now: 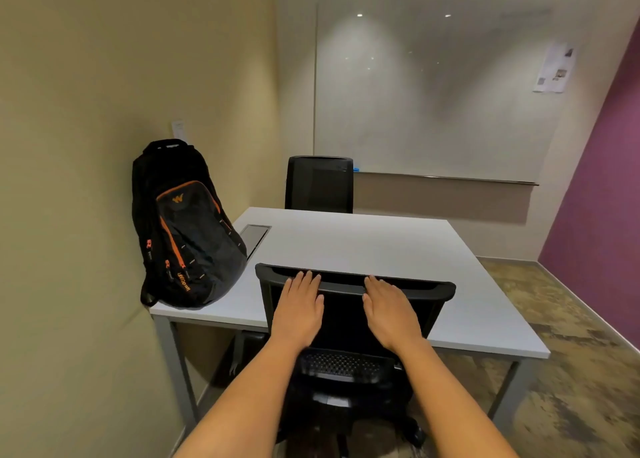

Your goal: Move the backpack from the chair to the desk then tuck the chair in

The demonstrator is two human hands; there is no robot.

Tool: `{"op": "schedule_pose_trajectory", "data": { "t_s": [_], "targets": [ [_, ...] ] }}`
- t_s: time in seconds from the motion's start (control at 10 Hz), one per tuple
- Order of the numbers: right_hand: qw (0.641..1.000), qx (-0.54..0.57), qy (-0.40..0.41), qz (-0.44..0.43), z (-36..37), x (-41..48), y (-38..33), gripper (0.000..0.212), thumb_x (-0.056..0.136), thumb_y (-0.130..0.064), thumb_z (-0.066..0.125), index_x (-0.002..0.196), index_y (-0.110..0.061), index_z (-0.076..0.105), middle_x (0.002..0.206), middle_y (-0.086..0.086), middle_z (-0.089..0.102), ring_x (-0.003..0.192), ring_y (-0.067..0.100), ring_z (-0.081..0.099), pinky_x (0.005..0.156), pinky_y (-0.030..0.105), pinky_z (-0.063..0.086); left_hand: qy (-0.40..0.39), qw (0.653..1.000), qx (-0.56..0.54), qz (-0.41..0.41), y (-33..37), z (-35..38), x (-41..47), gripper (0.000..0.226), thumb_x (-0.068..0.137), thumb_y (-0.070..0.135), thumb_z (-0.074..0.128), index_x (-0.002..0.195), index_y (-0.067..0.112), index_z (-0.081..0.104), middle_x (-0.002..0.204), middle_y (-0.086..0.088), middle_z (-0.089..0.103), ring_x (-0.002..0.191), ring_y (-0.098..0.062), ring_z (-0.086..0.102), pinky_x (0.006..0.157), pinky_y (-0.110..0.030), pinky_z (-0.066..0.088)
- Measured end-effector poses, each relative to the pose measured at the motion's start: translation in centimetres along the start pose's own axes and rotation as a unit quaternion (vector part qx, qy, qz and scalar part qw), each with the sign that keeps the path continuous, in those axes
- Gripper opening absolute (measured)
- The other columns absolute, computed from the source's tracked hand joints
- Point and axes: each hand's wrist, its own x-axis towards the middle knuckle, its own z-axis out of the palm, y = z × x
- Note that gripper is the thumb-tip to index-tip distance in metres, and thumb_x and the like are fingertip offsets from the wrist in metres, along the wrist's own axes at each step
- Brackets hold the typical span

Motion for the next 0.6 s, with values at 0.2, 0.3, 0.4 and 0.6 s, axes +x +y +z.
{"op": "schedule_pose_trajectory", "data": {
  "t_s": [0.2, 0.3, 0.4, 0.6],
  "targets": [
    [1.000, 0.004, 0.025, 0.001, -0.3, -3.7, 0.3, 0.054, 0.102, -0.037, 0.023, 0.151, -0.014, 0.016, 0.160, -0.001, 0.016, 0.147, 0.013, 0.010, 0.117, 0.023, 0.005, -0.019, 1.000, -0.009, 0.007, 0.1, -0.6, -2.5, 0.056, 0.102, 0.036, 0.023, 0.151, 0.015, 0.005, 0.160, -0.003, 0.004, 0.146, -0.016, -0.002, 0.119, -0.030, 0.002],
    [1.000, 0.008, 0.025, 0.004, -0.7, -4.7, 0.3, 0.055, 0.102, -0.040, 0.024, 0.151, -0.016, 0.018, 0.159, -0.002, 0.017, 0.147, 0.012, 0.013, 0.116, 0.023, 0.007, -0.028, 1.000, 0.001, 0.008, 0.1, -0.9, -3.0, 0.058, 0.102, 0.037, 0.022, 0.151, 0.015, 0.001, 0.160, -0.003, -0.001, 0.146, -0.017, -0.004, 0.119, -0.031, 0.002],
    [0.998, 0.057, 0.029, 0.016, -1.8, -5.8, 0.4, 0.054, 0.101, -0.042, 0.027, 0.150, -0.020, 0.024, 0.157, -0.004, 0.026, 0.145, 0.011, 0.020, 0.115, 0.022, 0.014, -0.045, 0.999, 0.010, 0.010, 0.1, -1.6, -3.3, 0.057, 0.102, 0.037, 0.021, 0.151, 0.014, 0.001, 0.160, -0.004, -0.001, 0.146, -0.017, -0.002, 0.119, -0.032, 0.003],
    [0.944, 0.255, 0.203, 0.051, -6.6, -8.9, 0.0, 0.036, 0.097, -0.040, 0.037, 0.130, -0.029, 0.048, 0.130, -0.011, 0.052, 0.125, 0.008, 0.046, 0.101, 0.022, 0.036, -0.007, 1.000, 0.017, 0.014, 0.1, -3.7, -1.4, 0.055, 0.102, 0.038, 0.018, 0.151, 0.014, 0.010, 0.160, -0.004, 0.007, 0.146, -0.018, 0.002, 0.119, -0.033, 0.002]
  ]
}}
